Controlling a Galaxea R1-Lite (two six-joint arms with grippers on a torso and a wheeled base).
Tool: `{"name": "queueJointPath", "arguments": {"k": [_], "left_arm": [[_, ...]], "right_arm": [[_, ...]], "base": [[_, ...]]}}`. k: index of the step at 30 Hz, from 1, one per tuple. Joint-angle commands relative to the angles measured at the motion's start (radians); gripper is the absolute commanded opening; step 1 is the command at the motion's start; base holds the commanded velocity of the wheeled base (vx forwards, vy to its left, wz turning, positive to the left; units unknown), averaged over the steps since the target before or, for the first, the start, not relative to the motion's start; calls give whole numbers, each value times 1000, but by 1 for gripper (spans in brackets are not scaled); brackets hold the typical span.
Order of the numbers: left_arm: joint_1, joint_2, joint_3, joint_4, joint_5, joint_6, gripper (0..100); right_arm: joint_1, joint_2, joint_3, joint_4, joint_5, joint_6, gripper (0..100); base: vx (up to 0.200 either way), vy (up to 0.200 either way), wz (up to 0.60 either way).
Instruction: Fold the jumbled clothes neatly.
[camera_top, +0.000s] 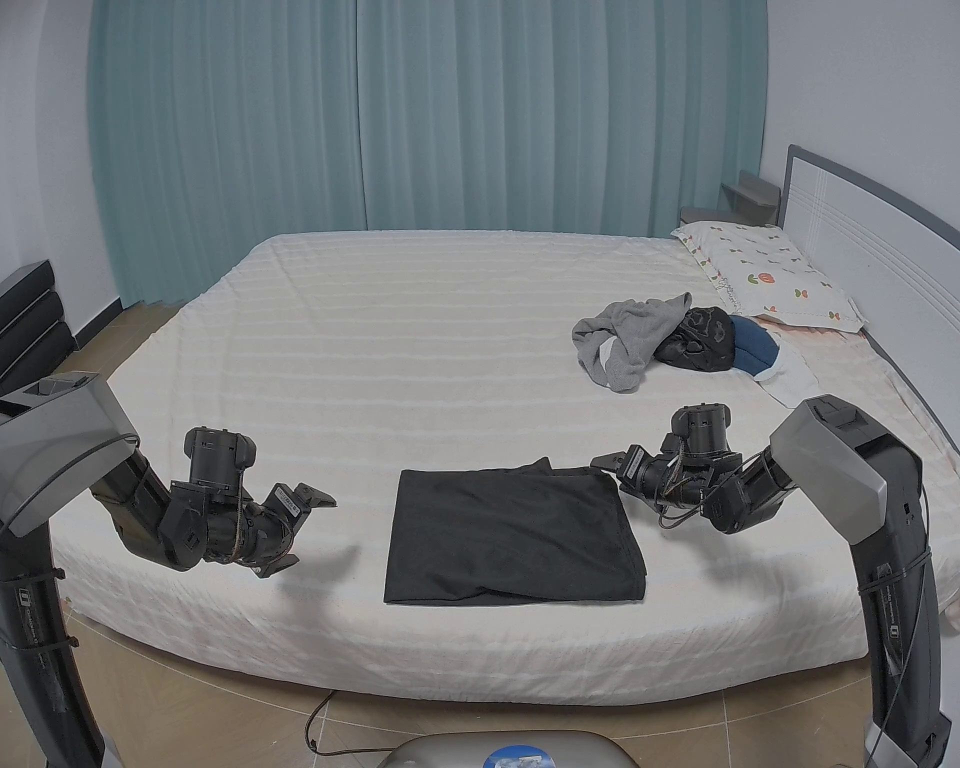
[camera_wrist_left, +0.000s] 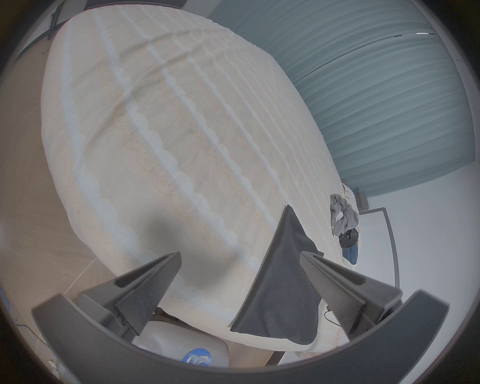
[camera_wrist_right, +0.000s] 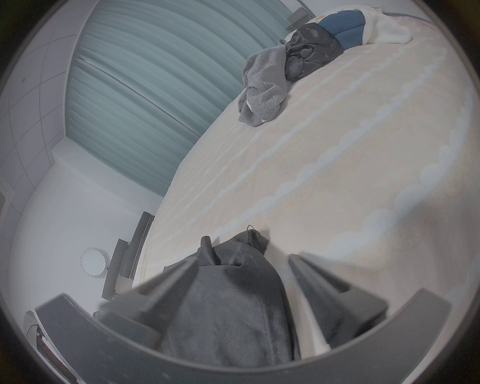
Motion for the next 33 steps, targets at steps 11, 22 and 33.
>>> {"name": "queueJointPath", "arguments": {"k": [11,22,33], "left_arm": [[0,5,-2,-1,0,0,100],[-2,7,-5,-1,0,0,100],[0,7,-5,-1,0,0,100]], "right_arm": [[-31,26,-56,-5,-2,18,0],[-41,41,-59,-5,-4,18,0],[-48,-102,136,-15,13,7,100]], "base": [[0,0,0],[0,0,0],[0,0,0]]}}
